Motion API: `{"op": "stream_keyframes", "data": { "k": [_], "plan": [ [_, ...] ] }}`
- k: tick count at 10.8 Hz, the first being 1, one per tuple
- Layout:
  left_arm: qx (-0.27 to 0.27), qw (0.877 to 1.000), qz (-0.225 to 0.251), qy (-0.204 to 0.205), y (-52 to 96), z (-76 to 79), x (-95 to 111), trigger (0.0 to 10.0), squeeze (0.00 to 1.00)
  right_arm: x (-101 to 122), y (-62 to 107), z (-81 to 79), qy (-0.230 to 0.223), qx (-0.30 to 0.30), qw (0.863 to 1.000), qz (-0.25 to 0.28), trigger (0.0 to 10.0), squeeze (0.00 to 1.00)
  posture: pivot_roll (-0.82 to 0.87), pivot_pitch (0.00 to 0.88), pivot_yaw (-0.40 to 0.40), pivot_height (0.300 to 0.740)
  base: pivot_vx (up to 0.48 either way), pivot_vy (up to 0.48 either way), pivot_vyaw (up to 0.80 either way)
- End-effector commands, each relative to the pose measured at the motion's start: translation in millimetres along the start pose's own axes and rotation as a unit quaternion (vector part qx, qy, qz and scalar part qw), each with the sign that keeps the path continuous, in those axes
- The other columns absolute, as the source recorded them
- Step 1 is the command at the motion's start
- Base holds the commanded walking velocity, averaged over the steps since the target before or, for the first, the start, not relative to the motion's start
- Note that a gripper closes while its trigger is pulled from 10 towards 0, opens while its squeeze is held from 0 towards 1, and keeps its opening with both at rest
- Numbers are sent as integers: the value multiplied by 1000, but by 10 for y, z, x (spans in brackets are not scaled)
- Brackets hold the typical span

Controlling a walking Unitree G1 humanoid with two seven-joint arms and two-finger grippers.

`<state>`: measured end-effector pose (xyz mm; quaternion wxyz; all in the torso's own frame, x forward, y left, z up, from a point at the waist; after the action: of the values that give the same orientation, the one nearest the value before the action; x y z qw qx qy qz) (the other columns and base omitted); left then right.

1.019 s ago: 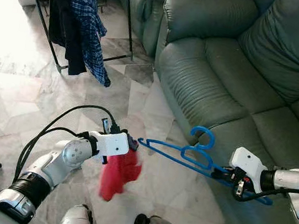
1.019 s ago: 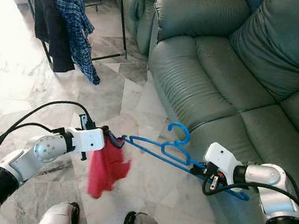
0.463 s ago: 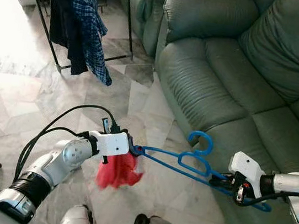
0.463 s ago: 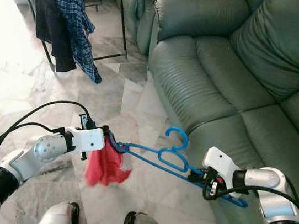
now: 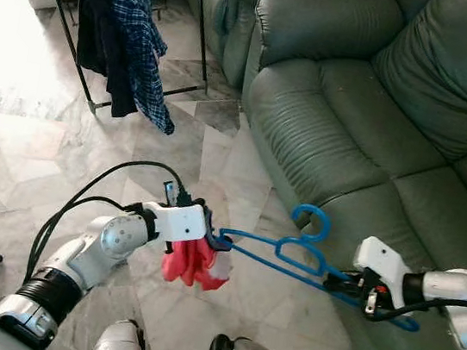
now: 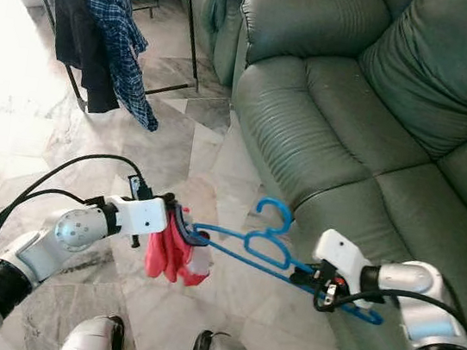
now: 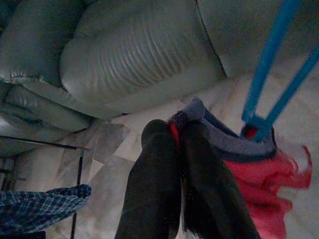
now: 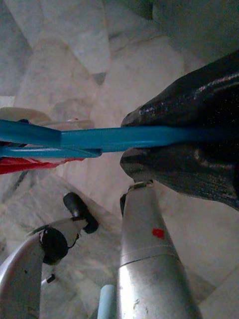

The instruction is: Hang hanger

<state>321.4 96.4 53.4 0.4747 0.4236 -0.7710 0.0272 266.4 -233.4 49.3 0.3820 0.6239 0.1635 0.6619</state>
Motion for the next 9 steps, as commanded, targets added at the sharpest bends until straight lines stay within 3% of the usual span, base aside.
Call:
{"op": "stream_keyframes", "data": {
  "k": [1, 4, 6, 7, 9],
  "plan": [
    [8, 1000, 21, 4, -25, -59, 125, 10000, 0, 12, -25, -27, 0, 5, 1000, 2, 10000, 0, -57, 177, -76, 740, 0, 0, 0],
    [8, 996, 80, 31, -85, -53, 487, 10000, 0, 140, -345, 33, -13, -29, 999, 37, 10000, 0, -57, 180, -84, 740, 0, 0, 0],
    [5, 996, 89, 32, -80, -36, 556, 10000, 0, 195, -514, 109, -28, -65, 996, 47, 10000, 0, -56, 179, -87, 740, 0, 0, 0],
    [26, 993, 108, 44, -70, -130, 662, 10000, 0, 205, -611, 180, -49, -106, 992, 48, 10000, 0, -55, 179, -90, 740, 0, 0, 0],
    [47, 991, 119, 40, -68, -217, 733, 10000, 0, 132, -618, 340, -83, -183, 979, 33, 10000, 0, -57, 176, -94, 740, 0, 0, 0]
  ]
}}
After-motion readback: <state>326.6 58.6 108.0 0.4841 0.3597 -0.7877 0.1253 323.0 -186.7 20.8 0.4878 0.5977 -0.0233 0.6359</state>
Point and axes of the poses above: a point about 5 cm out from each wrist's last joint towards the gripper, its own y axis pointing back from the gripper into the wrist, its own x axis along the axis of the wrist's last joint, z = x × y, the point moved 4 cm from there along -y, pointing out of the wrist towards the gripper, and after that the axes turned 11 degrees about y, right-handed, at the moved point
